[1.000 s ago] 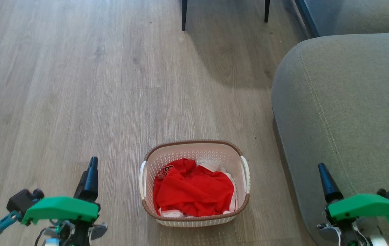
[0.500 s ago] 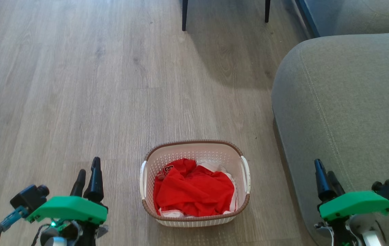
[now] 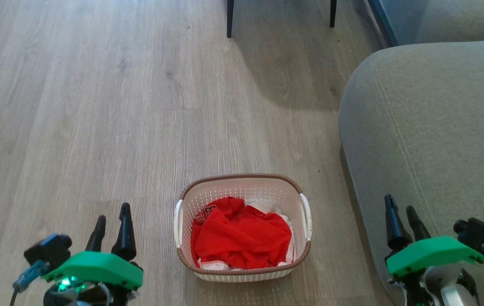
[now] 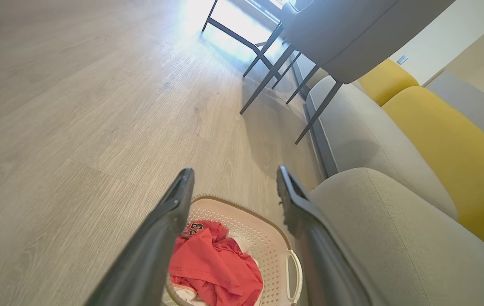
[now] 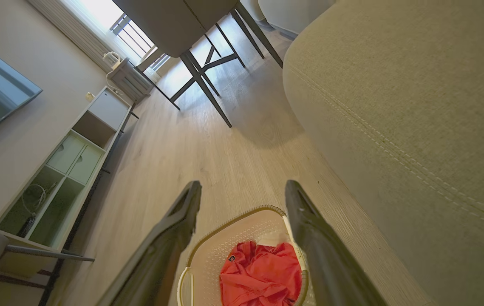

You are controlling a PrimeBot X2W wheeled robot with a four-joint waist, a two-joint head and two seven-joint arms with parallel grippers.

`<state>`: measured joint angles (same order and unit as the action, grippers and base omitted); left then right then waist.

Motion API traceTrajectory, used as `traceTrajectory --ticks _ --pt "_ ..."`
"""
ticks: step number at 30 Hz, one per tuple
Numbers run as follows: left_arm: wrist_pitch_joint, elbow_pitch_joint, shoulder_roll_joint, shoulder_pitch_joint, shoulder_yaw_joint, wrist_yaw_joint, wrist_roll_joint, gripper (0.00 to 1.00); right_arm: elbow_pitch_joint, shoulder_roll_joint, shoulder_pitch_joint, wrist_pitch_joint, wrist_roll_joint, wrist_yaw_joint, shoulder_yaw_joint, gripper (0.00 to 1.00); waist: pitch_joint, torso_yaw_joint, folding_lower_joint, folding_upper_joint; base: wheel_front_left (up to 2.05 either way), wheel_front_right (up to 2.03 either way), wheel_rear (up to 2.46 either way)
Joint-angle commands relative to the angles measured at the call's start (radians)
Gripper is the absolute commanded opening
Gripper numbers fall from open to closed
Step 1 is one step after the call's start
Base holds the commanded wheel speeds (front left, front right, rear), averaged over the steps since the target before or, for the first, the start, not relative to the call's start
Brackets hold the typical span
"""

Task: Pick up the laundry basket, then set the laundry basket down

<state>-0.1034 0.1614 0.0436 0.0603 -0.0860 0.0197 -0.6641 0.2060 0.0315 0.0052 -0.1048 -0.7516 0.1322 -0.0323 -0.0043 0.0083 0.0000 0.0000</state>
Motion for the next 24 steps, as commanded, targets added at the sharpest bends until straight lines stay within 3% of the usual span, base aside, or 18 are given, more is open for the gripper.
traceTrajectory --ticks 1,24 --pt "-0.017 -0.045 0.015 -0.028 0.014 0.007 0.040 1.00 -0.045 0.012 -0.037 -0.017 0.036 -0.001 -0.020 1.00 0.000 0.000 0.0000 0.0000 0.00 0.00 0.00" --pt "-0.085 -0.056 0.015 0.012 -0.010 0.040 0.320 1.00 -0.073 0.015 -0.028 -0.085 0.303 -0.001 -0.076 1.00 -0.008 0.001 0.0000 0.0000 0.00 0.00 0.00"
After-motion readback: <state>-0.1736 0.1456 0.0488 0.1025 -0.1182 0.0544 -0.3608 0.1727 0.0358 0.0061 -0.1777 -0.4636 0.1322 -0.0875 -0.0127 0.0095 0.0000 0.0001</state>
